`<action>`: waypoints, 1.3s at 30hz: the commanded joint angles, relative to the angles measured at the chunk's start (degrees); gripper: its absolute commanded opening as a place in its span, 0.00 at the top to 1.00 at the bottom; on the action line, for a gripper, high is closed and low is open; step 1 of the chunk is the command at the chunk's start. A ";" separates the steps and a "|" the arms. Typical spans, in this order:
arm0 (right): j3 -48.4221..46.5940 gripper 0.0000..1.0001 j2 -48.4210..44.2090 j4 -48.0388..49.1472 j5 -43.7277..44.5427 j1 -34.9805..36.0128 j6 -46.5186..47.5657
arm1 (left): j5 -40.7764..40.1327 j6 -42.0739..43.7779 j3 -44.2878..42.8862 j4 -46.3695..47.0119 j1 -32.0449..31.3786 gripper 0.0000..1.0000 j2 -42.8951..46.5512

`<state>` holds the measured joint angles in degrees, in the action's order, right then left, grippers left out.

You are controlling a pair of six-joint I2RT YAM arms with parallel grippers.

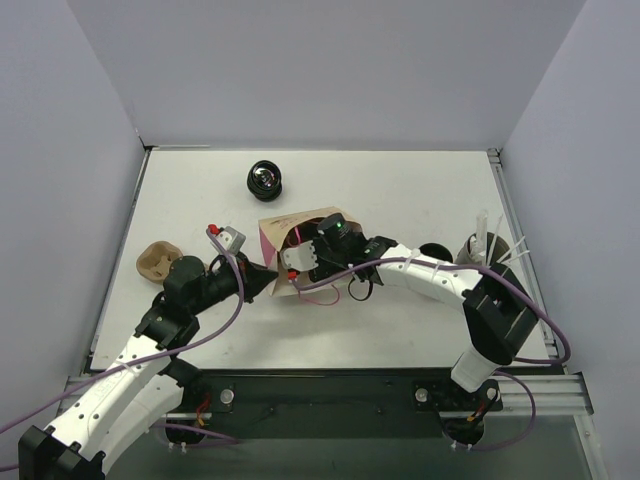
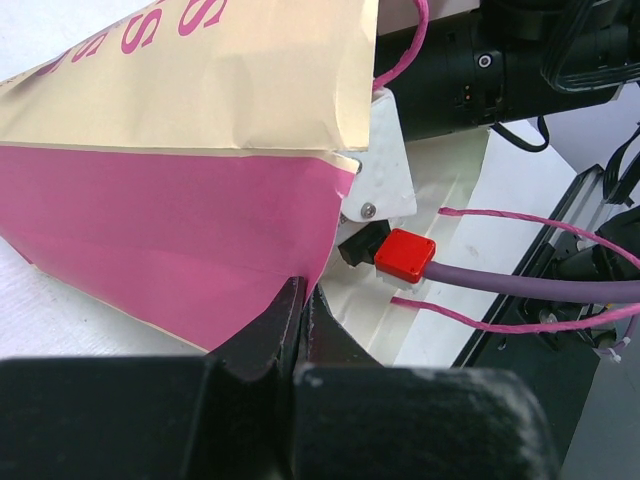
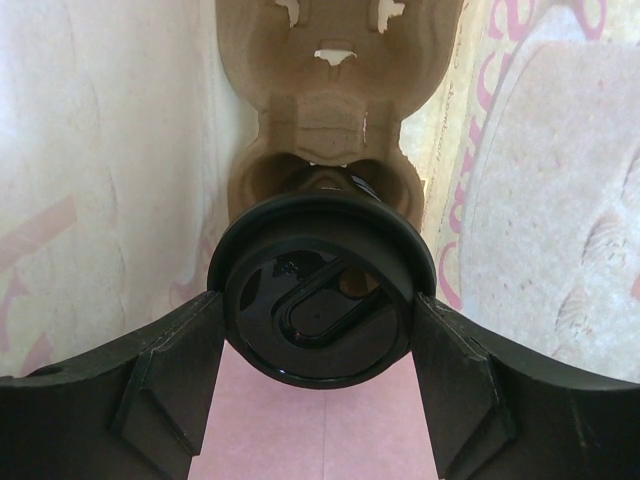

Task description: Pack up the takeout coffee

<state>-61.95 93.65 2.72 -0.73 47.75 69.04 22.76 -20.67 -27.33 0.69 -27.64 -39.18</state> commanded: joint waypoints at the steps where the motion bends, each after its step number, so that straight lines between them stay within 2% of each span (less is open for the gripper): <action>1: -0.71 0.66 1.36 0.35 -1.90 -1.34 -2.15 | 0.62 -0.52 0.35 2.39 0.22 1.00 0.59; 14: -0.10 0.63 2.24 1.94 -2.96 -2.57 -2.77 | 0.26 -1.22 -0.09 2.83 0.57 1.00 -0.28; 18: -0.53 0.48 1.37 2.64 -2.96 -2.57 -3.29 | -0.79 -1.48 -1.41 1.60 0.74 1.00 -0.46; 24: -2.99 0.35 -1.18 -0.78 -2.96 -2.31 -3.73 | -3.77 -1.22 -4.13 -0.60 0.74 1.00 -0.72; 26: -3.17 0.33 -1.97 -1.66 -2.79 -2.05 -3.73 | -4.30 -1.31 -4.74 -0.60 0.74 1.00 -0.72; 30: -2.73 0.20 -4.08 -2.45 -2.43 -1.60 -4.61 | -4.92 -1.48 -5.80 -3.41 0.74 1.00 -0.64; 32: -2.65 0.19 -4.61 -2.46 -2.17 -1.25 -4.87 | -5.18 -1.66 -6.15 -3.76 0.74 1.00 -0.28; 36: -2.47 0.09 -5.84 -5.00 -1.99 -0.73 -5.49 | -5.19 -1.31 -7.38 -4.99 0.74 1.00 -0.37; 39: -2.73 0.09 -6.72 -6.50 -2.52 -0.64 -5.58 | -5.27 -0.87 -7.65 -5.61 0.74 1.00 -0.46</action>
<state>-63.00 90.50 -1.45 -2.63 46.92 64.69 17.96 -21.91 -31.97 -3.73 -27.18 -39.99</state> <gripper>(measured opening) 0.908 0.022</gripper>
